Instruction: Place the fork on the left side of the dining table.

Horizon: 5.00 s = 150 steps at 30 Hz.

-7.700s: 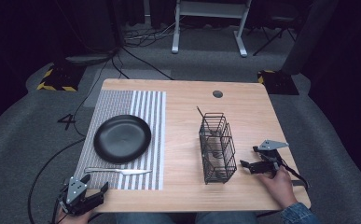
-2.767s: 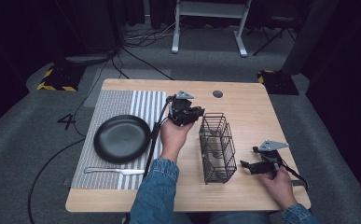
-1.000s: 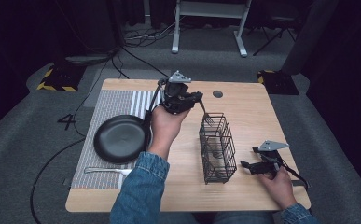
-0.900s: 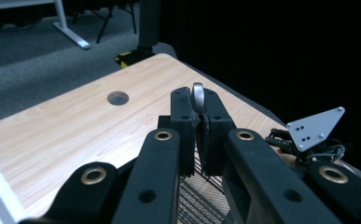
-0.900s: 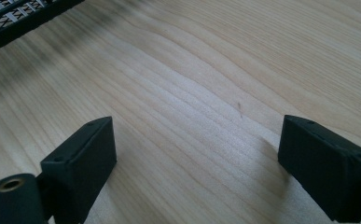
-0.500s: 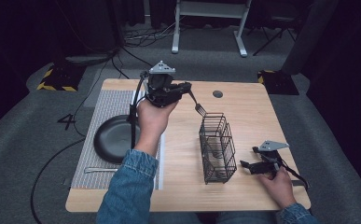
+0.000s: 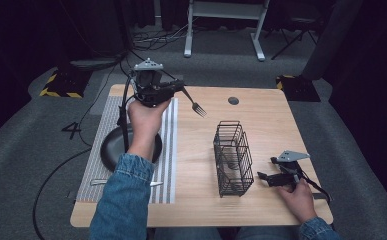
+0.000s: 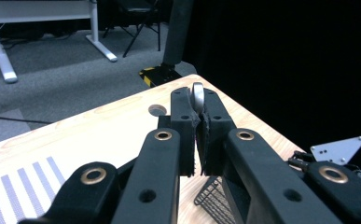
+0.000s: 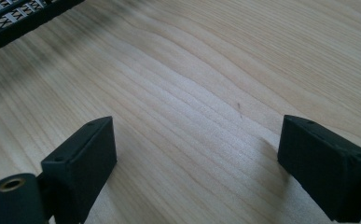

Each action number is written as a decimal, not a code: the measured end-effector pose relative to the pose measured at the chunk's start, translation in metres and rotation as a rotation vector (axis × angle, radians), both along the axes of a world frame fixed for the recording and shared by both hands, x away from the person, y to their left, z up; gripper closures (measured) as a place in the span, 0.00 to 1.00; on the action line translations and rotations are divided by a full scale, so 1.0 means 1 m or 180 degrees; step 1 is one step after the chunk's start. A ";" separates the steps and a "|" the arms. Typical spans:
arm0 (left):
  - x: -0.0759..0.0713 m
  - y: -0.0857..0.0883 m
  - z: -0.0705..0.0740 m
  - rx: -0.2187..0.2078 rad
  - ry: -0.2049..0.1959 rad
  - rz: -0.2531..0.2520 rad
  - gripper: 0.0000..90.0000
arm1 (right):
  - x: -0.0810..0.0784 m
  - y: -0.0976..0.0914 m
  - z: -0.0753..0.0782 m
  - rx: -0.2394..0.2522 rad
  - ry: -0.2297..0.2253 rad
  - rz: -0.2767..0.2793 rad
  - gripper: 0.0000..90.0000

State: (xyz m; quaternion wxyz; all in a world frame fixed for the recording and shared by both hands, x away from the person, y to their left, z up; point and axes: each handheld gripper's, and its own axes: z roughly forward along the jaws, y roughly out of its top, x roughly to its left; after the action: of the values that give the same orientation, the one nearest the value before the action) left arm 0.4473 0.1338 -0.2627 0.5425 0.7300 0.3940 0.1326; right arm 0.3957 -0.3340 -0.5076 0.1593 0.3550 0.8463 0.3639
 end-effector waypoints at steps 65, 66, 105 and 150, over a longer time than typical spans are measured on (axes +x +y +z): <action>0.094 0.166 -0.122 -0.0337 0.0627 0.0931 0.96 | 0.001 0.000 0.000 0.0002 0.0004 -0.0023 0.13; 0.094 0.166 -0.123 -0.0305 0.0640 0.0943 0.96 | 0.001 0.000 0.000 0.0002 0.0004 -0.0023 0.13; 0.103 0.173 -0.161 -0.0275 0.0956 0.1145 0.78 | 0.001 0.000 0.000 0.0002 0.0004 -0.0023 0.13; 0.113 0.200 -0.207 -0.0307 0.1438 0.1308 0.64 | 0.001 0.000 0.000 0.0002 0.0004 -0.0024 0.13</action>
State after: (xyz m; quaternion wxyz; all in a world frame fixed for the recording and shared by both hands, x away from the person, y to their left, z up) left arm 0.5599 0.3335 -0.4698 0.4370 0.6195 0.6497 0.0550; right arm 0.3963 -0.3335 -0.5075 0.1601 0.3584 0.8449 0.3633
